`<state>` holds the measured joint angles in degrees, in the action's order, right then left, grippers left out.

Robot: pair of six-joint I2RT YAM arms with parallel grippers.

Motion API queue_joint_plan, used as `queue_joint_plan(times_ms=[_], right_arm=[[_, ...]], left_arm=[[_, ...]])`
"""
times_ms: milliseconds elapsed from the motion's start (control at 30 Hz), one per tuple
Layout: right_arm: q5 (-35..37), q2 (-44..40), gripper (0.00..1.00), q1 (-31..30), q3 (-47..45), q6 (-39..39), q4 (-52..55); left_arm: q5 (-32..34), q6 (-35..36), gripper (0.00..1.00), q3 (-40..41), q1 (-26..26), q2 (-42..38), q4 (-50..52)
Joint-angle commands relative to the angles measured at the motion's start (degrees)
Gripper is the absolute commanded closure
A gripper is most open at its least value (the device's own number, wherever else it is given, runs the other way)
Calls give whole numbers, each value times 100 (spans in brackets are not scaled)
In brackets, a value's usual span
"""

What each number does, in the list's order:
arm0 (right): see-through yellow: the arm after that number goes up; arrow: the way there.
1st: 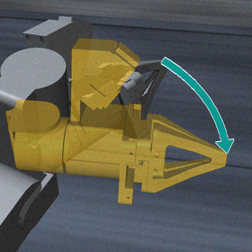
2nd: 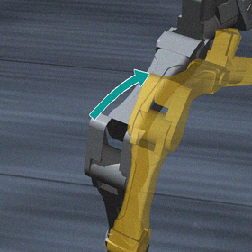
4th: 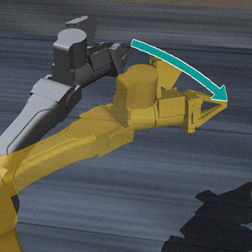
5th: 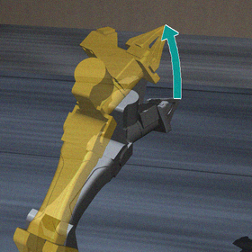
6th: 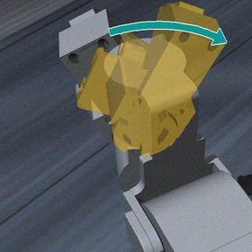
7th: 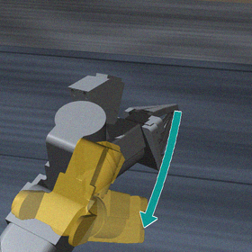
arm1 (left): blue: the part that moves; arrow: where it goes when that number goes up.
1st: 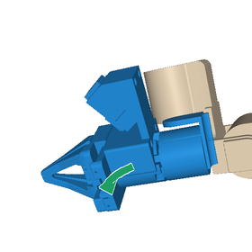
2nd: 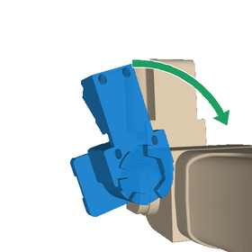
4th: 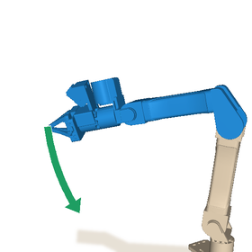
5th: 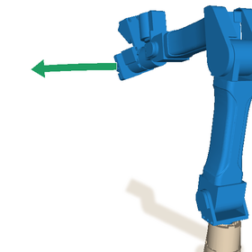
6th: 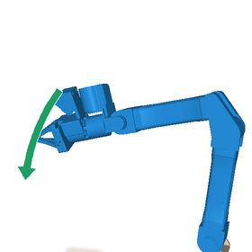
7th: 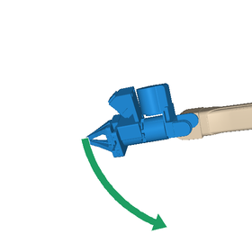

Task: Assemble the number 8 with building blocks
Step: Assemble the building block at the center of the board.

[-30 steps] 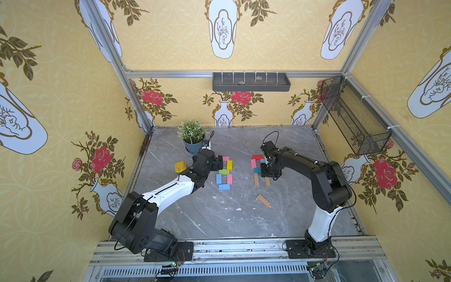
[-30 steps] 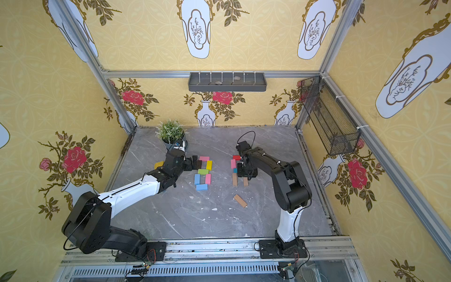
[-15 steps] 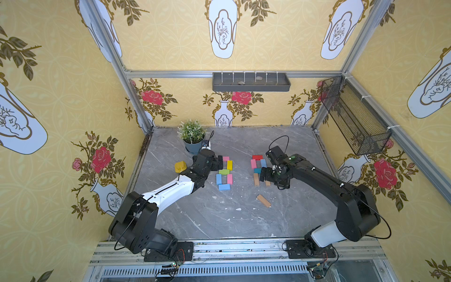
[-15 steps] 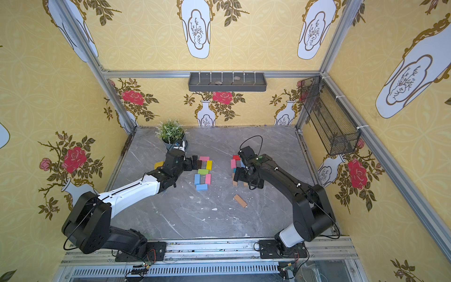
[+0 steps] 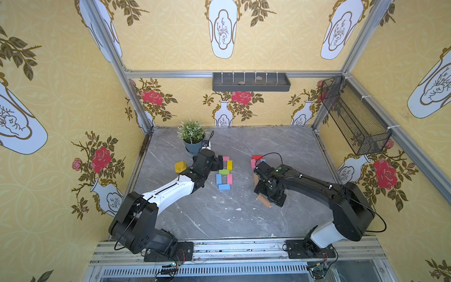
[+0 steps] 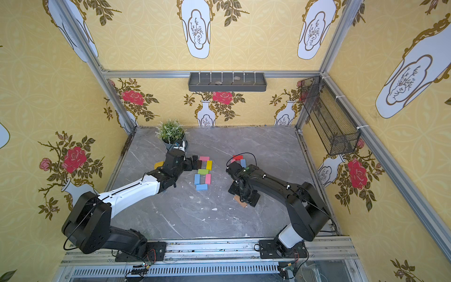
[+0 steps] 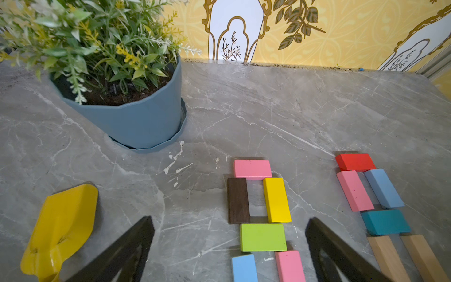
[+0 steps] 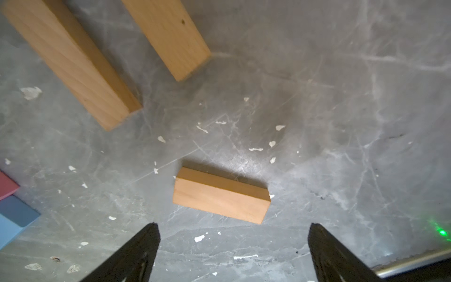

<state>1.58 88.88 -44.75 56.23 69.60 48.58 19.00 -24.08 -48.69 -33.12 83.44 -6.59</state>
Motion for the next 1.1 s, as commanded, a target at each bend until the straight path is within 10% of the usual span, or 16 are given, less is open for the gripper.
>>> queue_joint_plan(times_ms=[0,1067], right_arm=[[-105,71,2,-77,-97,451,-248],[-400,494,12,35,-472,395,-1087]], left_arm=[[-29,31,0,4,8,15,-9],[-8,69,0,-18,8,75,-8]])
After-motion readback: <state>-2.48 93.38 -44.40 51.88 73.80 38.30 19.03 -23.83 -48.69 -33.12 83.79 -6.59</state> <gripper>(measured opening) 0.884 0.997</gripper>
